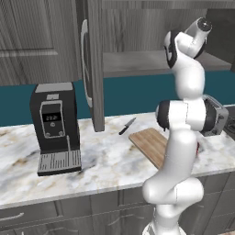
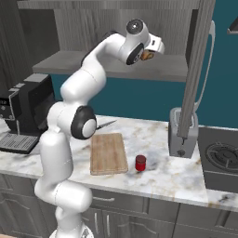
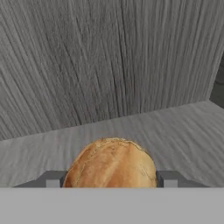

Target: Pick the bread, place it on the cutting board, pick the jam, place it on the counter, and close the cabinet.

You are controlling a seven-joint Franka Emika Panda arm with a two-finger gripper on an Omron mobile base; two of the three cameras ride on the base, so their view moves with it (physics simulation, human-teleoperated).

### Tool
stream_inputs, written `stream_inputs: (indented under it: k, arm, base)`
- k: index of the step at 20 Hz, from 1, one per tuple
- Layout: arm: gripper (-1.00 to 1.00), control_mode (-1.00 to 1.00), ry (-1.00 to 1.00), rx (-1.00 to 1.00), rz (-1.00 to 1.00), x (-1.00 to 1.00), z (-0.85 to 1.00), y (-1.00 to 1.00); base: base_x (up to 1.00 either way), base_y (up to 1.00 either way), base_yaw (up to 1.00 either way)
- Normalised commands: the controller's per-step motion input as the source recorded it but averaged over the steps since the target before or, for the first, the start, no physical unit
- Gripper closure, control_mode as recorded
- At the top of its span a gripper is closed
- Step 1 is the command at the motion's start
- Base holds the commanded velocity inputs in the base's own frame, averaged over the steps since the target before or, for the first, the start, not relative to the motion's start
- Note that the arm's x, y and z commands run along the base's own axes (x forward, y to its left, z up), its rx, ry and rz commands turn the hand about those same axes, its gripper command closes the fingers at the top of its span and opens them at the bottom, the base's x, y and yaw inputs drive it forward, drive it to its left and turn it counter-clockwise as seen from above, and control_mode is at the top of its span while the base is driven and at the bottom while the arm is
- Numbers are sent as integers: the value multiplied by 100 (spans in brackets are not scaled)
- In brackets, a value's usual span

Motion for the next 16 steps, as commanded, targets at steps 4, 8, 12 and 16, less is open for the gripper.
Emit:
stream_inputs:
  k: [4,8,12,16]
  arm:
    - [100,-100,-1,0,0,-87,2,0]
    - [100,-100,-4,-1,1,-94,0,4]
    - [100,-100,-4,-1,1,-94,0,13]
    - [100,-100,0,0,1,-90,0,15]
  base:
    - [0,0,0]
    - [0,0,0]
    - [0,0,0]
    - [0,0,0]
